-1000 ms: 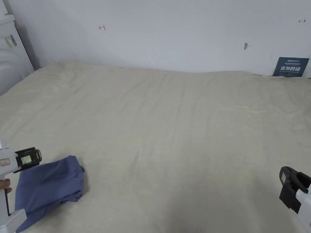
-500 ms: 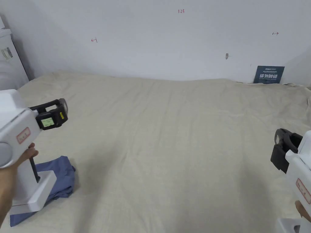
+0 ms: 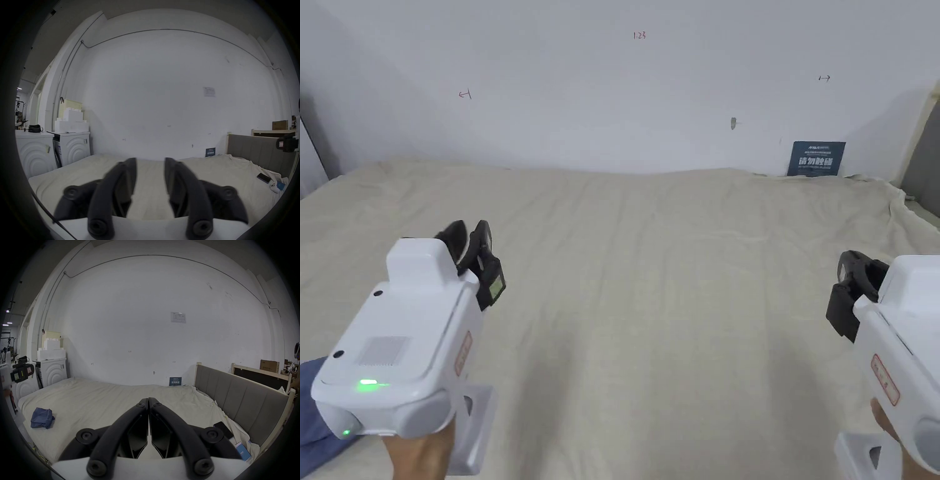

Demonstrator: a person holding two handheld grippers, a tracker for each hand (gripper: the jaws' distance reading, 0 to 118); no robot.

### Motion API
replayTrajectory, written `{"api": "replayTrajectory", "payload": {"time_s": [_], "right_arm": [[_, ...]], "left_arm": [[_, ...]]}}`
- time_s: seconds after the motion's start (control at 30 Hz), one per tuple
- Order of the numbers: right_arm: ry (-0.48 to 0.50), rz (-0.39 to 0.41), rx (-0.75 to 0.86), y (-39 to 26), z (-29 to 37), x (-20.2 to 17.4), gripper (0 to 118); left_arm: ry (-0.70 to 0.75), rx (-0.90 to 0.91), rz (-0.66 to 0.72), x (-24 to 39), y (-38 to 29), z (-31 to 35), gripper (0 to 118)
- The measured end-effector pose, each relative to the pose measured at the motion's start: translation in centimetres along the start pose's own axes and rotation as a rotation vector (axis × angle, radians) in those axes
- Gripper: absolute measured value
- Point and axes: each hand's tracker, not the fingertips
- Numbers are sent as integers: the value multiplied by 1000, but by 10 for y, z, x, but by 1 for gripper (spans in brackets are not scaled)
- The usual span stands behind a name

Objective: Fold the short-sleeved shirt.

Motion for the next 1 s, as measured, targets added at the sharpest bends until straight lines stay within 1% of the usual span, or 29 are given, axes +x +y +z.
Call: {"api": "replayTrajectory", "payload": {"time_s": [0.03,0.2,0.3,0.37,0.43,0.6,1.0], "right_arm": [[-2,0,0,0,2,-2,0],[-9,-4,11,-4,5,-3,0],[-14,-9,13,-6,7,-4,0],[-16,3,14,-8,8,-4,0],[-19,25,12,-8,12,-10,0],[-18,36,17,-6,16,-15,0],[-17,34,21,0,23,-20,0]], "left_arm": [[-13,-6,-5,4,-2,1,0],[-66,-47,-24,26,-14,1,0],[-72,-53,-14,35,-20,1,0],[-72,-58,-5,39,-22,3,0],[-70,-53,-14,41,-24,3,0],[-74,-45,-20,45,-25,6,0],[-80,-45,-26,49,-25,7,0]]}}
